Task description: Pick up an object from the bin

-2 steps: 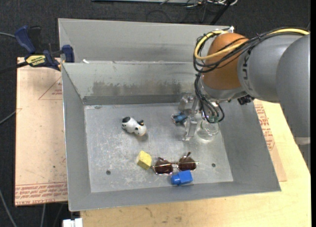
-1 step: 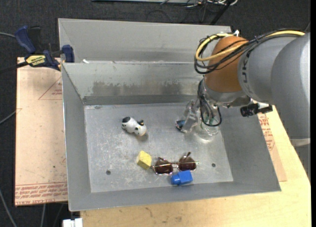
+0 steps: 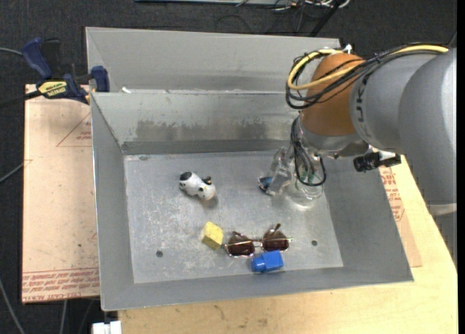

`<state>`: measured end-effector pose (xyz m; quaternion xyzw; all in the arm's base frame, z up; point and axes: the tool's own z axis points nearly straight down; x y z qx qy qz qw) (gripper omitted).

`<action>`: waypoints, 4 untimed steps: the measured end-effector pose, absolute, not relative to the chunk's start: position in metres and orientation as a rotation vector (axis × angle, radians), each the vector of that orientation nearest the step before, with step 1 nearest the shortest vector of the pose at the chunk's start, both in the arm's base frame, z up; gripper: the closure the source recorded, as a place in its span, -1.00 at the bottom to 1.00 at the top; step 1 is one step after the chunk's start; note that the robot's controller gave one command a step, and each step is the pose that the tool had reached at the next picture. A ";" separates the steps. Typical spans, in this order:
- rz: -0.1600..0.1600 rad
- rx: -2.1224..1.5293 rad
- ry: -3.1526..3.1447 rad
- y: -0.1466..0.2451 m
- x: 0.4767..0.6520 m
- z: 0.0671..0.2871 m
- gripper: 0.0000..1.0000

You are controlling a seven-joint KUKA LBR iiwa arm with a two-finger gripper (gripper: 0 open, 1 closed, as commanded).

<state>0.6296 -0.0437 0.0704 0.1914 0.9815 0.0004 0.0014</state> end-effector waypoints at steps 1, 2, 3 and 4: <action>0.001 0.601 3.083 -0.044 0.629 0.073 1.00; 0.001 0.601 3.085 -0.044 0.628 0.083 1.00; 0.000 0.601 3.089 -0.043 0.627 0.098 1.00; 0.001 0.600 3.086 -0.043 0.628 0.120 1.00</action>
Offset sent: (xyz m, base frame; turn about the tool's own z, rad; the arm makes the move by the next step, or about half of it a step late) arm 0.0001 -0.0001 0.0367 0.0000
